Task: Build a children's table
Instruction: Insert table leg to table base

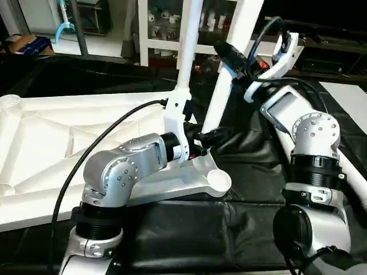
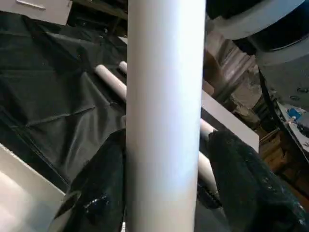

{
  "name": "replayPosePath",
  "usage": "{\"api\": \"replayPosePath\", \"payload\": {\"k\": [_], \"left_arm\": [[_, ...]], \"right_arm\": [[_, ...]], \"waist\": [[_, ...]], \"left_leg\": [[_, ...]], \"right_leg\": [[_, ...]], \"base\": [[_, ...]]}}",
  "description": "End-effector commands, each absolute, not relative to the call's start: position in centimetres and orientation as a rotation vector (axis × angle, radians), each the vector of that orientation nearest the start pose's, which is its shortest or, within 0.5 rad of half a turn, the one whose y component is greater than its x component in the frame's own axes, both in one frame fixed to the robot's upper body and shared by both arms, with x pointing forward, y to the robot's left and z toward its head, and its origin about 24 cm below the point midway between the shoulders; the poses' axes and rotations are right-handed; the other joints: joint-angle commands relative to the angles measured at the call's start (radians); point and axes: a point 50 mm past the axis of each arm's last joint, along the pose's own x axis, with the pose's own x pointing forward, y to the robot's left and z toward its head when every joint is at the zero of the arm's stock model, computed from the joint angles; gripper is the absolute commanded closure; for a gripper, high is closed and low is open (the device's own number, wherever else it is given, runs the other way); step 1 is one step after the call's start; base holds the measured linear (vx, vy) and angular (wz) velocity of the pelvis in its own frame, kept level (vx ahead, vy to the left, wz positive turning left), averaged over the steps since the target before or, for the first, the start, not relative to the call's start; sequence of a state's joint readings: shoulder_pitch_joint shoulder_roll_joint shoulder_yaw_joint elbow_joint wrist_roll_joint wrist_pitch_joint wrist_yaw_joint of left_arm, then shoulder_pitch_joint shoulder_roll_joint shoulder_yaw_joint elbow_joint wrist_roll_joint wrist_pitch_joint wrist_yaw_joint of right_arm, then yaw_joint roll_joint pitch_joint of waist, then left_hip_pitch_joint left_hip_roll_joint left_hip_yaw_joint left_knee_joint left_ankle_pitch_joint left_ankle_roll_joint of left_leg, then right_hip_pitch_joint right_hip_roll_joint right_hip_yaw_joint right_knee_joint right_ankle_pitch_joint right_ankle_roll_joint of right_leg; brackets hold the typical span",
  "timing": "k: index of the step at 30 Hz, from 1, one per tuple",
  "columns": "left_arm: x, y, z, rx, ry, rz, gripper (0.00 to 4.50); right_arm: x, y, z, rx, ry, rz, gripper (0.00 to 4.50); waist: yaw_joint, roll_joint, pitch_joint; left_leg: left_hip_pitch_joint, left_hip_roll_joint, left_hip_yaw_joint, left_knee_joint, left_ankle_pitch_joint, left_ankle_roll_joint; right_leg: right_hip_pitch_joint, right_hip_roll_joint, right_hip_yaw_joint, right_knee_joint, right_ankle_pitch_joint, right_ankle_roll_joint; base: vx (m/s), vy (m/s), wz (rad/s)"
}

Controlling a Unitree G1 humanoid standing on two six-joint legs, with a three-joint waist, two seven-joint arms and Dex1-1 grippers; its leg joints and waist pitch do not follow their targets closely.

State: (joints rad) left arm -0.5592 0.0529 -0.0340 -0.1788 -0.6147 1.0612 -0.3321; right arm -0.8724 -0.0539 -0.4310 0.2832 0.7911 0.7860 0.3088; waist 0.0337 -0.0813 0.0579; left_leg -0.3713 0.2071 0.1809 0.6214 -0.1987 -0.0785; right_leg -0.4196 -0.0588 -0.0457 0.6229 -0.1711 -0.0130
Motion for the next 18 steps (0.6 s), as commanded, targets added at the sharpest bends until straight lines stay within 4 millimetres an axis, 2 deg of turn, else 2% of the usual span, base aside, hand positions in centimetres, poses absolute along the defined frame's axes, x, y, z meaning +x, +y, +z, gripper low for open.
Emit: {"api": "replayPosePath", "payload": {"k": [1,4,5,7,11,13,15,18], "left_arm": [[29.0,5.2,15.9,-0.337,0.303,-0.953,2.19],[29.0,5.2,15.9,-0.336,0.300,-0.952,2.43],[29.0,5.3,15.9,-0.335,0.299,-0.954,2.60],[29.0,5.4,15.9,-0.331,0.297,-0.950,2.63],[29.0,5.8,15.9,-0.309,0.297,-0.948,2.98],[29.1,5.9,15.9,-0.305,0.294,-0.945,2.99],[29.1,6.1,16.0,-0.285,0.286,-0.943,3.07],[29.4,6.9,16.5,-0.227,0.250,-0.932,3.07]], "right_arm": [[36.2,-12.5,21.3,0.830,-0.015,0.704,2.96],[36.2,-12.6,21.3,0.828,-0.017,0.705,2.96],[36.2,-12.5,21.4,0.828,-0.020,0.708,2.96],[36.1,-12.5,21.4,0.829,-0.023,0.710,2.96],[36.1,-12.5,21.5,0.820,-0.026,0.711,2.96],[36.0,-12.5,21.5,0.818,-0.028,0.712,2.96],[36.0,-12.5,21.5,0.818,-0.032,0.719,2.40],[35.9,-12.6,21.7,0.790,-0.064,0.713,2.21]], "waist": [[-0.001,0.016,-0.070],[-0.001,0.016,-0.071],[0.000,0.021,-0.071],[-0.001,0.019,-0.071],[0.000,0.023,-0.071],[0.000,0.022,-0.071],[0.000,0.025,-0.071],[0.001,0.024,-0.070]], "left_leg": [[0.012,0.012,-0.002,-0.077,-0.138,-0.061],[0.012,0.012,-0.002,-0.076,-0.131,-0.060],[0.012,0.013,-0.003,-0.077,-0.127,-0.061],[0.012,0.012,-0.002,-0.077,-0.128,-0.060],[0.013,0.013,-0.003,-0.077,-0.123,-0.063],[0.013,0.012,-0.002,-0.077,-0.128,-0.064],[0.013,0.012,-0.003,-0.078,-0.132,-0.067],[0.012,0.012,-0.004,-0.079,-0.126,-0.066]], "right_leg": [[0.053,-0.052,0.036,-0.072,-0.202,-0.105],[0.053,-0.051,0.036,-0.072,-0.197,-0.103],[0.053,-0.051,0.036,-0.070,-0.186,-0.106],[0.053,-0.051,0.036,-0.070,-0.178,-0.108],[0.054,-0.051,0.036,-0.068,-0.163,-0.114],[0.054,-0.051,0.036,-0.068,-0.166,-0.115],[0.054,-0.051,0.036,-0.069,-0.172,-0.115],[0.055,-0.052,0.036,-0.068,-0.171,-0.109]], "base": [[0.000,0.000,0.00],[0.000,0.000,0.00],[0.000,0.000,0.00],[0.000,0.000,0.00],[0.000,0.000,0.00],[0.000,0.000,0.00],[0.000,0.000,0.00],[0.000,0.000,0.00]]}}
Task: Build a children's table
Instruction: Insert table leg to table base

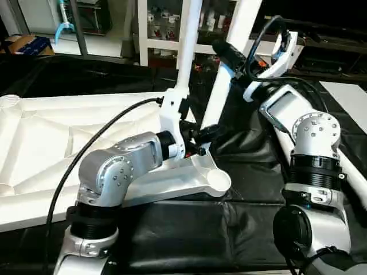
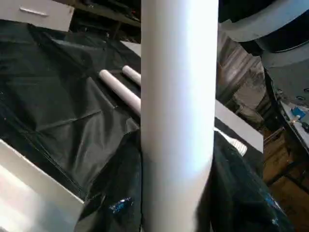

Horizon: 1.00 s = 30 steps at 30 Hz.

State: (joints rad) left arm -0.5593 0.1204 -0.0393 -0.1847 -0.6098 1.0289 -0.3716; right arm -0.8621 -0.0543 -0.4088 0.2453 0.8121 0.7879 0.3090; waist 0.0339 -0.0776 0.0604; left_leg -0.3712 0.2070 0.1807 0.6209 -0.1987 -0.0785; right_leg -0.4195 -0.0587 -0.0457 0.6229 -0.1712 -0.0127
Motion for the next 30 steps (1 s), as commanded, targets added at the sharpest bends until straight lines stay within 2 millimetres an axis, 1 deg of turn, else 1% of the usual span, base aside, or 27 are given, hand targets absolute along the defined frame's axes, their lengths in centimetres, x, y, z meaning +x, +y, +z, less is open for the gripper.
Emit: {"api": "replayPosePath", "payload": {"k": [1,2,4,5,6,7,8,9,10,12,13,14,15,16,17,18,20,21,22,23,24,25,26,27,28,29,30], "left_arm": [[29.5,7.0,16.6,-0.216,0.245,-0.930,3.07],[29.5,7.1,16.6,-0.209,0.242,-0.929,3.07],[29.5,7.4,16.8,-0.195,0.237,-0.932,3.07],[29.6,7.8,17.1,-0.186,0.232,-0.931,3.07],[29.6,7.8,17.1,-0.186,0.232,-0.931,3.08],[29.7,8.2,17.3,-0.177,0.225,-0.923,3.08],[29.7,8.2,17.3,-0.177,0.225,-0.923,3.08],[29.9,8.7,17.6,-0.190,0.215,-0.912,3.08],[30.0,9.0,17.8,-0.193,0.210,-0.906,3.08],[30.4,10.3,18.6,-0.181,0.182,-0.884,3.09],[30.4,10.3,18.6,-0.180,0.181,-0.884,3.09],[30.3,10.6,18.7,-0.166,0.176,-0.885,3.09],[30.3,10.7,18.8,-0.162,0.174,-0.885,3.09],[30.3,10.8,18.8,-0.159,0.173,-0.887,3.09],[30.0,11.7,19.1,-0.128,0.169,-0.898,3.09],[29.9,12.3,19.3,-0.105,0.174,-0.903,3.09],[29.8,13.0,19.5,-0.073,0.189,-0.899,3.09],[29.8,13.3,19.7,-0.054,0.189,-0.900,3.09],[29.7,13.7,19.7,-0.008,0.207,-0.909,3.09],[29.6,13.9,19.7,0.025,0.220,-0.920,3.09],[29.4,14.4,19.7,0.098,0.257,-0.940,3.09],[29.4,14.5,19.7,0.099,0.257,-0.940,3.09],[29.3,14.8,19.6,0.133,0.280,-0.942,3.09],[29.3,14.8,19.6,0.133,0.280,-0.942,3.09],[29.2,15.2,19.4,0.188,0.305,-0.944,3.09],[29.2,15.8,19.2,0.254,0.337,-0.948,3.09],[29.2,15.8,19.2,0.254,0.337,-0.948,3.09]], "right_arm": [[35.9,-12.6,21.8,0.787,-0.070,0.711,2.08],[35.9,-12.7,21.8,0.785,-0.074,0.710,1.93],[35.9,-12.8,22.0,0.769,-0.083,0.699,1.85],[35.8,-13.1,22.0,0.706,-0.087,0.688,1.76],[35.8,-13.1,22.0,0.706,-0.087,0.688,1.62],[35.7,-13.3,21.7,0.603,-0.084,0.679,1.62],[35.7,-13.3,21.7,0.603,-0.084,0.679,1.49],[35.2,-13.5,21.4,0.478,-0.076,0.692,1.49],[35.0,-13.7,21.1,0.435,-0.063,0.701,1.36],[33.9,-15.2,18.5,0.016,0.045,0.704,1.17],[33.9,-15.3,18.4,0.001,0.049,0.704,1.17],[33.7,-16.0,17.5,-0.099,0.077,0.697,1.10],[33.6,-16.1,17.3,-0.125,0.085,0.696,0.93],[33.6,-16.4,17.1,-0.143,0.090,0.693,0.93],[33.2,-18.5,16.4,-0.294,0.101,0.660,0.77],[33.0,-19.5,16.7,-0.388,0.078,0.648,0.77],[32.5,-20.4,17.6,-0.557,0.033,0.654,0.49],[32.4,-20.5,18.1,-0.601,0.013,0.658,0.49],[32.6,-20.8,19.6,-0.673,-0.053,0.617,0.31],[32.6,-20.8,20.6,-0.717,-0.099,0.595,0.31],[32.5,-20.5,22.8,-0.817,-0.217,0.561,0.23],[32.5,-20.5,22.9,-0.818,-0.219,0.560,0.16],[32.4,-20.2,23.9,-0.869,-0.281,0.550,0.07],[32.4,-20.2,23.9,-0.869,-0.281,0.550,0.07],[32.3,-19.7,24.8,-0.953,-0.330,0.548,0.07],[32.8,-19.7,25.4,-1.100,-0.363,0.500,0.07],[32.8,-19.7,25.4,-1.100,-0.363,0.500,0.02]], "waist": [[-0.001,0.020,-0.073],[0.001,0.023,-0.073],[0.000,0.023,-0.072],[0.002,0.025,-0.073],[0.002,0.025,-0.072],[0.006,0.027,-0.072],[0.005,0.027,-0.072],[0.009,0.027,-0.073],[0.009,0.027,-0.073],[0.018,0.022,-0.070],[0.022,0.026,-0.070],[0.019,0.022,-0.064],[0.021,0.021,-0.067],[0.019,0.019,-0.068],[0.021,0.018,-0.068],[0.026,0.031,-0.068],[0.022,0.022,-0.067],[0.020,0.019,-0.064],[0.019,0.026,-0.062],[0.020,0.026,-0.063],[0.018,0.025,-0.066],[0.014,0.023,-0.064],[0.010,0.032,-0.063],[0.003,0.031,-0.061],[0.005,0.034,-0.061],[0.003,0.029,-0.060],[-0.002,0.029,-0.060]], "left_leg": [[0.012,0.012,-0.003,-0.078,-0.127,-0.066],[0.014,0.012,-0.004,-0.078,-0.125,-0.067],[0.014,0.012,-0.002,-0.078,-0.121,-0.069],[0.014,0.012,-0.002,-0.077,-0.113,-0.070],[0.014,0.012,-0.002,-0.077,-0.108,-0.071],[0.014,0.012,-0.002,-0.076,-0.098,-0.072],[0.014,0.011,-0.001,-0.075,-0.095,-0.072],[0.014,0.012,-0.003,-0.075,-0.096,-0.072],[0.014,0.012,-0.003,-0.075,-0.096,-0.072],[0.013,0.013,-0.003,-0.075,-0.091,-0.063],[0.012,0.014,-0.005,-0.074,-0.091,-0.067],[0.012,0.010,-0.001,-0.076,-0.116,-0.066],[0.011,0.010,-0.002,-0.073,-0.136,-0.067],[0.011,0.010,-0.001,-0.072,-0.137,-0.064],[0.012,0.014,-0.004,-0.073,-0.146,-0.057],[0.015,0.016,-0.006,-0.072,-0.152,-0.060],[0.016,0.013,-0.001,-0.071,-0.155,-0.048],[0.008,0.010,-0.002,-0.070,-0.148,-0.037],[0.012,0.011,0.000,-0.069,-0.158,-0.026],[0.011,0.012,-0.002,-0.069,-0.156,-0.026],[0.009,0.012,-0.004,-0.069,-0.143,-0.028],[0.007,0.011,-0.004,-0.069,-0.144,-0.026],[0.011,0.011,-0.003,-0.068,-0.150,-0.029],[0.012,0.011,-0.001,-0.066,-0.167,-0.029],[0.014,0.014,-0.002,-0.067,-0.174,-0.031],[0.012,0.015,-0.004,-0.068,-0.175,-0.034],[0.010,0.011,-0.003,-0.067,-0.179,-0.038]], "right_leg": [[0.054,-0.051,0.036,-0.068,-0.175,-0.109],[0.054,-0.052,0.036,-0.067,-0.173,-0.109],[0.054,-0.051,0.036,-0.066,-0.164,-0.114],[0.053,-0.052,0.036,-0.063,-0.150,-0.120],[0.055,-0.051,0.036,-0.063,-0.147,-0.121],[0.056,-0.050,0.036,-0.063,-0.133,-0.123],[0.056,-0.049,0.037,-0.062,-0.124,-0.123],[0.060,-0.051,0.036,-0.062,-0.122,-0.125],[0.060,-0.051,0.036,-0.062,-0.122,-0.125],[0.065,-0.052,0.038,-0.064,-0.117,-0.120],[0.065,-0.054,0.037,-0.064,-0.129,-0.115],[0.062,-0.053,0.041,-0.071,-0.176,-0.112],[0.064,-0.055,0.039,-0.075,-0.221,-0.110],[0.062,-0.055,0.041,-0.075,-0.224,-0.113],[0.059,-0.058,0.039,-0.075,-0.242,-0.119],[0.057,-0.061,0.039,-0.073,-0.242,-0.124],[0.055,-0.051,0.040,-0.071,-0.221,-0.139],[0.061,-0.051,0.040,-0.068,-0.221,-0.144],[0.055,-0.052,0.042,-0.071,-0.239,-0.146],[0.055,-0.054,0.041,-0.070,-0.251,-0.145],[0.056,-0.054,0.040,-0.065,-0.252,-0.144],[0.055,-0.053,0.040,-0.066,-0.260,-0.142],[0.053,-0.052,0.041,-0.063,-0.262,-0.144],[0.051,-0.048,0.042,-0.064,-0.265,-0.149],[0.049,-0.051,0.041,-0.066,-0.267,-0.153],[0.047,-0.051,0.039,-0.066,-0.277,-0.152],[0.050,-0.047,0.039,-0.063,-0.282,-0.151]], "base": [[0.000,0.000,0.00],[0.000,0.000,0.00],[0.000,0.000,0.00],[0.000,0.000,0.00],[0.000,0.000,0.00],[0.000,0.000,0.00],[0.000,0.000,0.00],[0.000,0.000,0.00],[0.000,0.000,0.00],[0.000,0.000,0.00],[0.000,0.000,0.00],[0.000,0.000,0.00],[0.000,0.000,0.00],[0.000,0.000,0.00],[0.000,0.000,0.00],[0.000,0.000,0.00],[0.000,0.000,0.00],[0.000,0.000,0.00],[0.000,0.000,0.00],[0.000,0.000,0.00],[0.000,0.000,0.00],[0.000,0.000,0.00],[0.000,0.000,0.00],[0.000,0.000,0.00],[0.000,0.000,0.00],[0.000,0.000,0.00],[0.000,0.000,0.00]]}}
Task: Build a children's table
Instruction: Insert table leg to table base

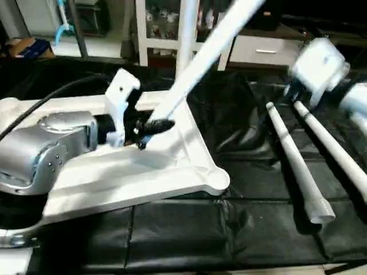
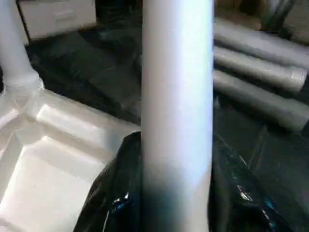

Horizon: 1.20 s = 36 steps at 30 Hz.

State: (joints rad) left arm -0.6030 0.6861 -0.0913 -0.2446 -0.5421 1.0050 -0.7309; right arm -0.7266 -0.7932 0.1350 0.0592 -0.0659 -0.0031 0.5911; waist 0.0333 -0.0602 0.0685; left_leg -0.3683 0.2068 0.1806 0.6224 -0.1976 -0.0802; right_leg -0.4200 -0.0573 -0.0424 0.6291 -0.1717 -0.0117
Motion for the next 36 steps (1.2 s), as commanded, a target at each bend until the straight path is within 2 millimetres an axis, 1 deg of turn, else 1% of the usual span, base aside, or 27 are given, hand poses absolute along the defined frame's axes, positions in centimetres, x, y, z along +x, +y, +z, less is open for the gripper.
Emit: {"api": "replayPosePath", "payload": {"k": [1,2,3,4,5,6,7,8,9,10,11,12,13,14,15,16,19,20,23,24,25,26,28,30,33,35,36], "left_arm": [[29.3,16.2,19.0,0.300,0.356,-0.944,3.09],[29.4,16.8,18.7,0.390,0.394,-0.935,3.09],[29.5,16.9,18.7,0.406,0.398,-0.932,3.09],[29.7,17.0,18.7,0.415,0.397,-0.925,3.09],[29.9,17.2,18.8,0.472,0.401,-0.912,3.09],[29.9,17.2,18.8,0.477,0.402,-0.911,3.09],[30.0,17.4,18.8,0.513,0.407,-0.903,3.09],[30.3,17.7,18.9,0.564,0.407,-0.882,3.09],[30.5,17.9,19.1,0.585,0.400,-0.867,3.09],[30.6,17.9,19.2,0.586,0.399,-0.865,3.09],[30.8,18.1,19.6,0.614,0.388,-0.850,3.09],[30.9,18.2,19.8,0.624,0.384,-0.849,3.09],[31.0,18.2,19.8,0.627,0.382,-0.848,3.09],[31.0,18.2,20.0,0.644,0.377,-0.849,3.09],[31.1,18.3,20.1,0.660,0.377,-0.851,3.09],[31.1,18.3,20.1,0.673,0.375,-0.852,3.09],[31.2,18.3,20.1,0.704,0.374,-0.854,3.09],[31.2,18.4,20.2,0.715,0.373,-0.852,3.09],[31.4,18.8,20.1,0.780,0.381,-0.835,3.09],[31.4,18.9,20.1,0.790,0.383,-0.834,3.09],[31.4,18.9,20.1,0.792,0.383,-0.836,3.09],[31.4,18.9,20.1,0.792,0.383,-0.838,3.09],[31.5,18.8,20.1,0.794,0.381,-0.841,3.09],[31.5,18.8,20.1,0.800,0.379,-0.841,3.09],[31.8,19.1,20.1,0.831,0.374,-0.826,3.09],[31.8,19.2,20.1,0.843,0.375,-0.826,3.09],[31.8,19.2,20.1,0.847,0.374,-0.827,3.09]], "right_arm": [[33.1,-19.7,25.7,-1.171,-0.380,0.471,0.02],[33.8,-19.7,26.1,-1.314,-0.407,0.420,0.02],[34.0,-19.7,26.1,-1.344,-0.406,0.411,0.00],[34.3,-19.5,26.0,-1.369,-0.401,0.420,0.00],[34.8,-19.0,25.7,-1.405,-0.396,0.432,0.00],[34.9,-18.9,25.7,-1.408,-0.395,0.435,0.00],[35.2,-18.7,25.5,-1.430,-0.387,0.443,0.00],[35.8,-18.7,25.0,-1.459,-0.345,0.448,0.00],[36.1,-18.8,24.6,-1.477,-0.326,0.456,0.00],[36.1,-18.8,24.6,-1.479,-0.325,0.456,0.00],[36.4,-18.7,23.9,-1.486,-0.296,0.503,0.00],[36.5,-18.6,23.6,-1.493,-0.288,0.526,0.00],[36.6,-18.6,23.4,-1.495,-0.286,0.535,0.00],[36.7,-18.4,22.8,-1.498,-0.275,0.568,0.00],[36.8,-18.3,22.6,-1.505,-0.279,0.578,0.00],[37.1,-18.2,22.3,-1.518,-0.281,0.576,0.00],[37.5,-17.9,21.9,-1.530,-0.285,0.585,0.00],[37.6,-17.9,21.9,-1.535,-0.288,0.578,0.00],[38.1,-17.9,22.2,-1.560,-0.312,0.548,0.00],[38.2,-17.9,22.3,-1.569,-0.325,0.541,0.00],[38.3,-17.8,22.4,-1.577,-0.333,0.535,0.00],[38.3,-17.8,22.4,-1.581,-0.337,0.532,0.00],[38.4,-17.8,22.3,-1.589,-0.338,0.537,0.00],[38.5,-17.8,22.1,-1.602,-0.327,0.549,0.00],[38.6,-17.5,20.7,-1.628,-0.288,0.609,0.00],[38.6,-17.5,20.4,-1.626,-0.286,0.613,0.00],[38.6,-17.4,20.0,-1.630,-0.276,0.623,0.00]], "waist": [[-0.001,0.014,-0.069],[-0.008,0.010,-0.063],[-0.007,0.006,-0.065],[-0.009,0.008,-0.064],[-0.009,0.002,-0.065],[-0.009,0.006,-0.066],[-0.009,0.008,-0.067],[-0.009,0.006,-0.068],[-0.012,0.001,-0.069],[-0.011,0.003,-0.070],[-0.010,-0.005,-0.072],[-0.008,-0.003,-0.073],[-0.008,-0.005,-0.074],[-0.008,-0.004,-0.076],[-0.008,-0.004,-0.076],[-0.010,-0.009,-0.076],[-0.009,-0.007,-0.075],[-0.010,-0.005,-0.075],[-0.012,-0.007,-0.073],[-0.012,-0.007,-0.074],[-0.013,-0.010,-0.073],[-0.011,-0.007,-0.074],[-0.011,-0.007,-0.075],[-0.011,-0.007,-0.074],[-0.013,-0.008,-0.074],[-0.014,-0.006,-0.075],[-0.013,-0.007,-0.076]], "left_leg": [[0.012,0.012,-0.001,-0.068,-0.188,-0.037],[0.009,0.009,-0.002,-0.067,-0.223,-0.045],[0.010,0.012,-0.002,-0.067,-0.223,-0.049],[0.012,0.011,-0.001,-0.065,-0.231,-0.052],[0.015,0.011,0.000,-0.064,-0.248,-0.050],[0.014,0.011,-0.001,-0.064,-0.246,-0.050],[0.013,0.011,-0.001,-0.065,-0.239,-0.050],[0.011,0.014,-0.002,-0.064,-0.223,-0.050],[0.007,0.012,-0.001,-0.064,-0.209,-0.047],[0.009,0.012,0.001,-0.062,-0.199,-0.046],[0.009,0.012,0.003,-0.061,-0.188,-0.043],[0.008,0.013,0.003,-0.060,-0.180,-0.041],[0.006,0.012,0.003,-0.060,-0.157,-0.035],[0.004,0.013,0.004,-0.059,-0.135,-0.031],[0.004,0.013,0.004,-0.059,-0.135,-0.031],[0.003,0.013,0.005,-0.058,-0.124,-0.027],[0.003,0.013,0.006,-0.057,-0.113,-0.028],[0.005,0.013,0.007,-0.057,-0.129,-0.029],[0.004,0.013,0.008,-0.057,-0.149,-0.038],[0.004,0.013,0.008,-0.056,-0.149,-0.040],[0.003,0.012,0.008,-0.056,-0.147,-0.042],[0.005,0.012,0.009,-0.056,-0.142,-0.043],[0.006,0.012,0.009,-0.056,-0.143,-0.042],[0.005,0.012,0.010,-0.056,-0.147,-0.040],[0.003,0.012,0.010,-0.055,-0.153,-0.038],[0.003,0.013,0.009,-0.054,-0.154,-0.041],[0.003,0.012,0.009,-0.054,-0.151,-0.040]], "right_leg": [[0.049,-0.050,0.038,-0.070,-0.282,-0.152],[0.043,-0.046,0.035,-0.074,-0.344,-0.144],[0.044,-0.051,0.037,-0.075,-0.350,-0.140],[0.042,-0.050,0.038,-0.073,-0.351,-0.139],[0.040,-0.049,0.040,-0.076,-0.353,-0.137],[0.039,-0.048,0.039,-0.072,-0.347,-0.140],[0.042,-0.049,0.040,-0.070,-0.328,-0.144],[0.043,-0.050,0.040,-0.066,-0.289,-0.153],[0.048,-0.047,0.040,-0.062,-0.264,-0.158],[0.046,-0.048,0.041,-0.060,-0.245,-0.166],[0.048,-0.048,0.043,-0.060,-0.229,-0.170],[0.050,-0.049,0.043,-0.056,-0.215,-0.175],[0.052,-0.049,0.043,-0.052,-0.183,-0.184],[0.054,-0.050,0.043,-0.048,-0.149,-0.194],[0.054,-0.050,0.043,-0.048,-0.149,-0.194],[0.055,-0.050,0.042,-0.048,-0.140,-0.200],[0.055,-0.050,0.044,-0.045,-0.132,-0.203],[0.052,-0.051,0.044,-0.046,-0.147,-0.204],[0.050,-0.049,0.044,-0.049,-0.181,-0.189],[0.050,-0.049,0.045,-0.048,-0.180,-0.187],[0.050,-0.048,0.045,-0.048,-0.180,-0.182],[0.050,-0.049,0.046,-0.046,-0.170,-0.183],[0.049,-0.048,0.045,-0.045,-0.161,-0.184],[0.049,-0.047,0.044,-0.045,-0.154,-0.190],[0.049,-0.047,0.045,-0.046,-0.162,-0.190],[0.049,-0.047,0.045,-0.044,-0.158,-0.189],[0.049,-0.047,0.046,-0.043,-0.153,-0.189]], "base": [[0.000,0.000,0.00],[0.000,0.000,0.00],[0.000,0.000,0.00],[0.000,0.000,0.00],[0.000,0.000,0.00],[0.000,0.000,0.00],[0.000,0.000,0.00],[0.000,0.000,0.00],[0.000,0.000,0.00],[0.000,0.000,0.00],[0.000,0.000,0.00],[0.000,0.000,0.00],[0.000,0.000,0.00],[0.000,0.000,0.00],[0.000,0.000,0.00],[0.000,0.000,0.00],[0.000,0.000,0.00],[0.000,0.000,0.00],[0.000,0.000,0.00],[0.000,0.000,0.00],[0.000,0.000,0.00],[0.000,0.000,0.00],[0.000,0.000,0.00],[0.000,0.000,0.00],[0.000,0.000,0.00],[0.000,0.000,0.00],[0.000,0.000,0.00]]}}
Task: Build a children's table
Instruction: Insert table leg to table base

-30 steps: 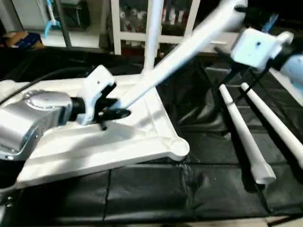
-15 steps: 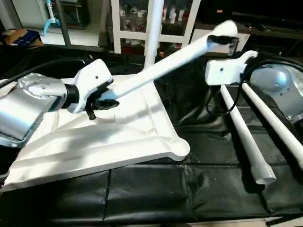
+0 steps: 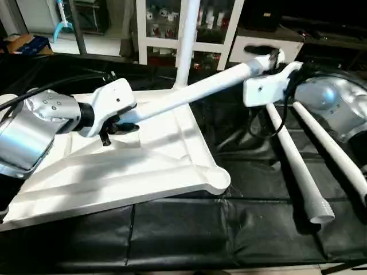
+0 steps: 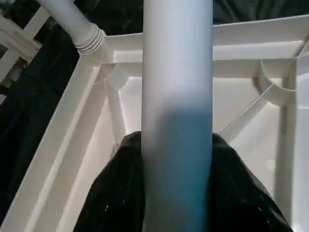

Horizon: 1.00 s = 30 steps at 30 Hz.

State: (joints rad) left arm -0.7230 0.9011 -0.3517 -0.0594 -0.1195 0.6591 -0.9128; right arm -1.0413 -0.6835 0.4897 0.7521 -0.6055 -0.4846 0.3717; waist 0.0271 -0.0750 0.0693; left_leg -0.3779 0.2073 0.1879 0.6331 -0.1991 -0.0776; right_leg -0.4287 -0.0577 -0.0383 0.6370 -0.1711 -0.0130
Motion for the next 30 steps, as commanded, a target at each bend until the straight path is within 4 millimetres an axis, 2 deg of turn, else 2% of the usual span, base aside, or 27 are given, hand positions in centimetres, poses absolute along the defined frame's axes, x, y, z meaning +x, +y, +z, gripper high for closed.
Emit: {"api": "replayPosePath", "payload": {"k": [1,3,5,6,8,9,11,17,18,23,25,30], "left_arm": [[31.8,19.1,20.1,0.849,0.372,-0.828,3.09],[31.9,18.9,20.3,0.851,0.364,-0.835,3.09],[31.9,18.9,20.3,0.853,0.362,-0.837,3.09],[31.9,18.9,20.3,0.858,0.359,-0.837,3.09],[31.9,18.8,20.3,0.863,0.358,-0.841,3.09],[31.9,18.7,20.3,0.864,0.356,-0.845,3.09],[31.8,18.6,20.3,0.862,0.352,-0.854,3.09],[31.8,18.3,20.4,0.871,0.344,-0.865,3.09],[31.8,18.3,20.5,0.873,0.342,-0.863,3.09],[31.9,18.3,20.7,0.882,0.336,-0.858,3.09],[31.9,18.3,20.7,0.887,0.334,-0.854,3.09],[31.9,18.2,20.8,0.889,0.331,-0.849,3.09]], "right_arm": [[38.6,-17.4,19.7,-1.634,-0.270,0.630,0.00],[38.6,-17.2,18.7,-1.638,-0.252,0.647,0.00],[38.6,-17.2,18.6,-1.635,-0.253,0.643,0.00],[38.7,-17.3,18.6,-1.639,-0.255,0.637,0.30],[38.8,-17.3,18.6,-1.638,-0.253,0.631,0.37],[38.9,-17.4,18.6,-1.639,-0.252,0.622,0.43],[39.0,-17.5,18.6,-1.638,-0.247,0.610,0.80],[39.3,-17.8,18.9,-1.656,-0.250,0.577,0.96],[39.3,-17.8,18.9,-1.657,-0.248,0.576,0.96],[39.4,-17.9,18.8,-1.659,-0.240,0.584,0.96],[39.4,-17.9,18.7,-1.660,-0.238,0.591,1.22],[39.3,-17.9,18.3,-1.653,-0.231,0.615,1.54]], "waist": [[-0.007,0.007,-0.078],[-0.005,0.008,-0.081],[-0.005,0.007,-0.077],[-0.006,0.006,-0.077],[-0.006,0.007,-0.075],[-0.006,0.013,-0.075],[-0.007,0.009,-0.075],[-0.008,0.008,-0.079],[-0.008,0.011,-0.079],[-0.008,0.009,-0.079],[-0.008,0.009,-0.078],[-0.008,0.009,-0.078]], "left_leg": [[0.011,0.012,0.001,-0.064,-0.143,-0.042],[0.006,0.010,0.003,-0.059,-0.110,-0.037],[0.007,0.011,0.003,-0.059,-0.141,-0.041],[0.007,0.011,0.003,-0.059,-0.149,-0.043],[0.008,0.011,0.002,-0.060,-0.172,-0.049],[0.010,0.011,0.001,-0.060,-0.182,-0.054],[0.009,0.010,0.002,-0.059,-0.186,-0.056],[0.006,0.009,0.002,-0.058,-0.158,-0.050],[0.007,0.009,0.002,-0.057,-0.152,-0.047],[0.007,0.009,0.003,-0.057,-0.158,-0.044],[0.007,0.010,0.002,-0.057,-0.164,-0.046],[0.007,0.010,0.002,-0.057,-0.163,-0.045]], "right_leg": [[0.058,-0.047,0.042,-0.050,-0.147,-0.189],[0.057,-0.045,0.043,-0.043,-0.098,-0.198],[0.054,-0.046,0.042,-0.047,-0.140,-0.192],[0.053,-0.045,0.042,-0.047,-0.152,-0.190],[0.051,-0.045,0.042,-0.050,-0.185,-0.181],[0.049,-0.046,0.042,-0.051,-0.197,-0.177],[0.049,-0.044,0.042,-0.052,-0.197,-0.174],[0.053,-0.043,0.042,-0.045,-0.148,-0.183],[0.053,-0.043,0.042,-0.044,-0.134,-0.188],[0.053,-0.043,0.041,-0.045,-0.136,-0.192],[0.052,-0.044,0.042,-0.046,-0.149,-0.189],[0.052,-0.043,0.041,-0.045,-0.143,-0.190]], "base": [[0.000,0.000,0.00],[0.000,0.000,0.00],[0.000,0.000,0.00],[0.000,0.000,0.00],[0.000,0.000,0.00],[0.000,0.000,0.00],[0.000,0.000,0.00],[0.000,0.000,0.00],[0.000,0.000,0.00],[0.000,0.000,0.00],[0.000,0.000,0.00],[0.000,0.000,0.00]]}}
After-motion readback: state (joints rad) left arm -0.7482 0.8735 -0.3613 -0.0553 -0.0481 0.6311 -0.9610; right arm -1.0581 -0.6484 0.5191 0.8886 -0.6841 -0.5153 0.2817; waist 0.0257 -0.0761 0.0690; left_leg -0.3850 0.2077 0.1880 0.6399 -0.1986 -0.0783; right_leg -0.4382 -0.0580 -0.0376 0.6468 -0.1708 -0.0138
